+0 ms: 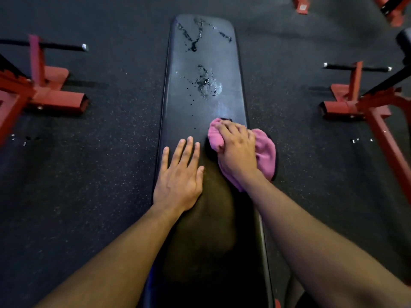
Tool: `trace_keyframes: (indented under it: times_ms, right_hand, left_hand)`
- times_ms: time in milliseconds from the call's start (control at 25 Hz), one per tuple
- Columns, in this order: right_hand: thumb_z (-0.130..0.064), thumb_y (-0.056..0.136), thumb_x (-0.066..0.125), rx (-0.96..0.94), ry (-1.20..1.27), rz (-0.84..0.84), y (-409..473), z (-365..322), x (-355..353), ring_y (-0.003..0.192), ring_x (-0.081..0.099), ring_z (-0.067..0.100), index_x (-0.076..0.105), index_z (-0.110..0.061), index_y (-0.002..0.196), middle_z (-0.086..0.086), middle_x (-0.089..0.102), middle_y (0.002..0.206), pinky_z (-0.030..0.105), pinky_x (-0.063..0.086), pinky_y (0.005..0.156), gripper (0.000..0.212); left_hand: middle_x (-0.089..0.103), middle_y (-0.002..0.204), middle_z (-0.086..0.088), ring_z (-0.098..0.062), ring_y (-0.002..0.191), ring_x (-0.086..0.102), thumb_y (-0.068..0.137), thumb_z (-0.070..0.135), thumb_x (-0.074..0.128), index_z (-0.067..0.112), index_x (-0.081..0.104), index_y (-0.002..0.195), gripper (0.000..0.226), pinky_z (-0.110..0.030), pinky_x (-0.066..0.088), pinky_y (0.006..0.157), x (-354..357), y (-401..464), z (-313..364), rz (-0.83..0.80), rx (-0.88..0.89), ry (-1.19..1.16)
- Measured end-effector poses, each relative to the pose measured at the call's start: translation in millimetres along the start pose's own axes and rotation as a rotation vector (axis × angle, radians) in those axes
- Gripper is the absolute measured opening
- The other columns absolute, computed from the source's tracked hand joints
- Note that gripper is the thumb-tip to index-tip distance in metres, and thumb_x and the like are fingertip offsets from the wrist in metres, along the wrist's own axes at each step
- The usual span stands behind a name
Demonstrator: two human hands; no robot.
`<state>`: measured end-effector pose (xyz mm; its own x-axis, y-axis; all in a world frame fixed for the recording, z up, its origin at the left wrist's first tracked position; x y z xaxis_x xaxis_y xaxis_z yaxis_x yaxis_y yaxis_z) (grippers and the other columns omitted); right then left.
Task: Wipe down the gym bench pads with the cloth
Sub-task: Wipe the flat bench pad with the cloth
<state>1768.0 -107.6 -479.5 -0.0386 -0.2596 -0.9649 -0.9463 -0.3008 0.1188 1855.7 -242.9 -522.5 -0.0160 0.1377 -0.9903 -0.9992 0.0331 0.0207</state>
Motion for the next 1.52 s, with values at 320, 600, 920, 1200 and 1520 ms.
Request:
trace_keyframes:
  times_ms: [320,600,920,1200,1520]
  right_hand:
    - [-0.024,0.091,0.05,0.375,0.6,0.269,-72,95,-28,0.119,0.054,0.018,0.057,-0.024,0.135,-0.005,0.055,0.132,0.044,0.044,0.106,0.044]
    - [-0.001,0.087,0.06,0.498,0.616,0.037,-36,94,10,0.113,0.053,0.025,0.049,-0.014,0.131,0.002,0.045,0.131,0.047,0.049,0.096,0.047]
    - [-0.028,0.101,0.055,0.504,0.725,0.07,147,134,25,0.105,0.062,0.028,0.054,-0.02,0.115,0.004,0.059,0.12,0.043,0.049,0.084,0.016]
    - [-0.02,0.103,0.059,0.288,0.821,0.132,-30,104,16,0.117,0.059,0.009,0.063,-0.023,0.106,-0.014,0.059,0.115,0.032,0.047,0.099,0.006]
    - [-0.027,0.102,0.059,0.397,0.756,0.198,135,135,33,0.102,0.06,0.017,0.061,-0.017,0.107,-0.007,0.061,0.107,0.039,0.049,0.092,0.011]
  left_hand:
    - [0.034,0.165,-0.006,-0.021,0.155,0.025,0.1,0.058,0.016,0.02,0.033,0.159,0.072,-0.049,0.012,0.129,-35,53,5,-0.038,0.017,0.018]
    - [-0.002,0.175,0.003,-0.015,0.161,-0.008,0.104,0.054,0.014,0.026,0.007,0.167,0.069,-0.057,0.001,0.129,-2,102,5,-0.115,-0.045,0.042]
    - [0.008,0.175,0.0,-0.018,0.161,0.003,0.103,0.051,0.024,0.024,0.016,0.166,0.069,-0.061,0.01,0.127,3,102,3,-0.046,-0.012,0.038]
    - [0.002,0.175,-0.003,-0.022,0.161,-0.002,0.104,0.053,0.014,0.022,0.009,0.167,0.07,-0.061,0.003,0.128,5,103,2,-0.067,-0.003,0.047]
    - [0.003,0.175,-0.001,-0.02,0.161,0.0,0.103,0.054,0.016,0.025,0.01,0.167,0.071,-0.058,0.002,0.129,3,104,0,-0.048,-0.013,0.002]
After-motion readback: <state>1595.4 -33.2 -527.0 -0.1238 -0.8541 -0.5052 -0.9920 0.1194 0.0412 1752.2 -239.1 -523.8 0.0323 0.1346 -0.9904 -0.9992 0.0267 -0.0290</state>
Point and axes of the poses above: each hand's wrist, its own y-axis towards the middle knuckle, its own x-axis out of the palm, z = x × y, the point moved 7 cm from there along y, towards the middle knuckle
